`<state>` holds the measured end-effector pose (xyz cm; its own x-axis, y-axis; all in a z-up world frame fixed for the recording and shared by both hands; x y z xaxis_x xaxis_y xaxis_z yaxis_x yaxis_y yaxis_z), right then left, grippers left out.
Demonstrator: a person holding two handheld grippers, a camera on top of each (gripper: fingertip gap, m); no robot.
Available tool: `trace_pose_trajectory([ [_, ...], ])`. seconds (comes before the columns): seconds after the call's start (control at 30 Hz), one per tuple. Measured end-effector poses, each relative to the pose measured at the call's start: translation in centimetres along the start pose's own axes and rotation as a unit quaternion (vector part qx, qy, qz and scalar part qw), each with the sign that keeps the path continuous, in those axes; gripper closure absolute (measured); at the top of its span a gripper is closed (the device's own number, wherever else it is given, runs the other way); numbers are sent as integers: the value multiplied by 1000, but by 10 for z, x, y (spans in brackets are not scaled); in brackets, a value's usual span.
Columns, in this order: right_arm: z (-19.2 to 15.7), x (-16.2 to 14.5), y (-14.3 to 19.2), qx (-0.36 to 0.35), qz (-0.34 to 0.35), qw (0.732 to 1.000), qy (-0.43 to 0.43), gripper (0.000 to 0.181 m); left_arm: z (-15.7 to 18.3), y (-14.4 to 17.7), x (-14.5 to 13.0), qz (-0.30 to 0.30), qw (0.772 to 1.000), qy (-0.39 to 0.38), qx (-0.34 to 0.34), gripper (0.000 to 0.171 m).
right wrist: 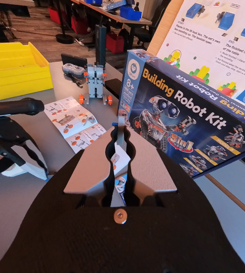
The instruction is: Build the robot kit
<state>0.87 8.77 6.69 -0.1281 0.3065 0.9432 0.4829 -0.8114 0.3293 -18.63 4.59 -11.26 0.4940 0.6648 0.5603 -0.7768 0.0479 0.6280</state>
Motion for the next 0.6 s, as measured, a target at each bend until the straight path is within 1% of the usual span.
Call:
trace_pose_trajectory([
  [0.07, -2, 1, 1, 4, -1, 1000, 3, 175, -1, 3, 4, -8, 998, -35, 50, 167],
  [0.1, -2, 1, 2, 2, -1, 1000, 5, 175, 0, 3, 5, -18, 996, -56, 63, 167],
  [0.13, -1, 1, 2, -2, -2, 1000, 8, 175, 3, 2, 4, -27, 996, -63, 57, 167],
  [0.17, -1, 1, 2, -4, -4, 1000, 13, 175, 5, 0, 4, -29, 997, -53, 38, 167],
  [0.23, -1, 1, 3, -6, -8, 1000, 20, 175, 4, -3, 3, -17, 1000, -19, 4, 167],
  [0.3, -2, 1, 3, -7, -7, 1000, 23, 175, 2, -4, 1, 1, 1000, -6, -14, 166],
  [0.37, -3, 1, 3, -1, -7, 1000, 24, 175, -1, -2, 1, 21, 1000, -4, -15, 160],
  [0.43, -4, 1, 2, 3, -7, 1000, 30, 175, -1, 3, 2, 31, 999, -8, -8, 151],
  [0.53, -5, 0, 0, 2, -7, 999, 34, 175, -6, 14, 4, 47, 998, -25, 34, 133],
  [0.6, -10, 1, -2, 13, 7, 999, 39, 175, -10, 27, 7, 70, 995, -39, 66, 132],
])
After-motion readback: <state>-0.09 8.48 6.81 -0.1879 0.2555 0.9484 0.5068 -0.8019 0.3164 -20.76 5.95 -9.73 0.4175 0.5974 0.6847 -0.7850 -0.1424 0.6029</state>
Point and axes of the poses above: each gripper's, where its closed fingertips meet, y back along the fingers, x out of its top, z = x × y across the jaws, the point moved 7 cm from there along y, back along the fingers, and after that the axes turned 13 degrees about -y, right-handed, at the moved point
